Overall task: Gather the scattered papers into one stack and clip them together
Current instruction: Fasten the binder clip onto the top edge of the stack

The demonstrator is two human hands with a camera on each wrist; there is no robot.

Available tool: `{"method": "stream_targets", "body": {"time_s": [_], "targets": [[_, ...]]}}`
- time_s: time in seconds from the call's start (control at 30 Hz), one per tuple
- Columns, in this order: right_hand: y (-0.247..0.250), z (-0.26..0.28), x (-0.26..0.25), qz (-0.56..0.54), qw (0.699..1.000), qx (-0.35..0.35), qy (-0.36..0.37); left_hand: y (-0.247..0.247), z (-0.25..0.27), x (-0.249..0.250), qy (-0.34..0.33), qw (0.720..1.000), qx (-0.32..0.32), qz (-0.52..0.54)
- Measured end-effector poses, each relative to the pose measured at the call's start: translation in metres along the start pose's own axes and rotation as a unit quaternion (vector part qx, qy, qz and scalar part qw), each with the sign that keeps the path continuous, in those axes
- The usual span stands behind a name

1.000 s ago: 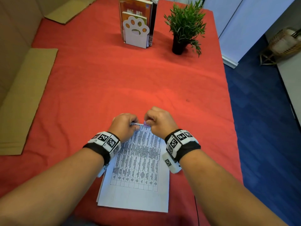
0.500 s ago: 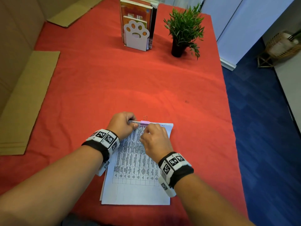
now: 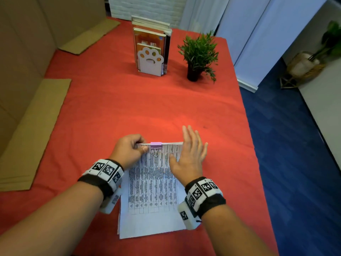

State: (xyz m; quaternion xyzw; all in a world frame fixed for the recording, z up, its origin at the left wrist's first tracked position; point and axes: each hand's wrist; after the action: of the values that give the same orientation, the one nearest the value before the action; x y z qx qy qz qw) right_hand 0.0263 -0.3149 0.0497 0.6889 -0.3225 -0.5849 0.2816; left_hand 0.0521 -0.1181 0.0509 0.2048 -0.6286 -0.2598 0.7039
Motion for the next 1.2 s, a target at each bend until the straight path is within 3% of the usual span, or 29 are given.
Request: {"method": "stream_targets", "body": {"time_s": [0.03, 0.1, 0.13, 0.27, 0.37, 0.43, 0.5, 0.6, 0.7, 0.77, 1.07, 1.2], "targets": [[0.0, 0.001, 0.008, -0.092, 0.995, -0.005, -0.043, 0.008, -0.003, 0.002, 0.012, 1.0, 0.004, 0.028], [0.004, 0.005, 0.022, -0.283, 0.95, -0.054, -0.124, 0.026, -0.012, 0.006, 0.024, 0.997, 0.03, 0.06], [0.007, 0.009, 0.028, -0.319, 0.932, -0.087, -0.15, 0.034, -0.017, 0.009, 0.029, 0.996, 0.044, 0.07], [0.011, 0.029, 0.055, -0.205, 0.95, -0.154, -0.178, 0.055, -0.038, 0.011, 0.065, 0.985, 0.113, 0.114], [0.009, 0.038, 0.064, -0.233, 0.925, -0.159, -0.253, 0.054, -0.047, 0.009, 0.069, 0.979, 0.149, 0.123], [0.01, 0.036, 0.067, -0.254, 0.909, -0.122, -0.307, 0.045, -0.048, 0.004, 0.053, 0.986, 0.15, 0.041], [0.011, 0.033, 0.076, -0.259, 0.897, -0.084, -0.349, 0.029, -0.042, -0.01, 0.065, 0.989, 0.103, -0.084], [0.013, 0.03, 0.096, -0.262, 0.877, -0.036, -0.402, 0.001, -0.01, -0.04, 0.125, 0.974, -0.019, -0.187], [0.014, 0.022, 0.116, -0.254, 0.86, 0.014, -0.443, -0.021, 0.037, -0.066, 0.193, 0.927, -0.131, -0.296], [0.015, 0.008, 0.126, -0.235, 0.86, 0.029, -0.451, -0.025, 0.063, -0.07, 0.222, 0.899, -0.171, -0.337], [0.012, -0.074, 0.144, -0.27, 0.854, 0.061, -0.441, -0.027, 0.075, -0.065, 0.231, 0.893, -0.163, -0.351], [0.013, -0.088, 0.145, -0.293, 0.861, 0.025, -0.415, -0.026, 0.076, -0.064, 0.23, 0.892, -0.155, -0.357]]}}
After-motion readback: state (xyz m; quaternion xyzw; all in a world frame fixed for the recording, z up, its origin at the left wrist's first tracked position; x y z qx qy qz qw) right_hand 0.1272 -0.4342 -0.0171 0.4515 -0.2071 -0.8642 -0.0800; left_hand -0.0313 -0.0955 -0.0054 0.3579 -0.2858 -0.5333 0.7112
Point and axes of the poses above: each hand's wrist, its own z-axis away from the middle knuckle, its own y-axis out of the back of the hand, x = y × z, and after that the axes turned 7 degrees about -z, right-handed
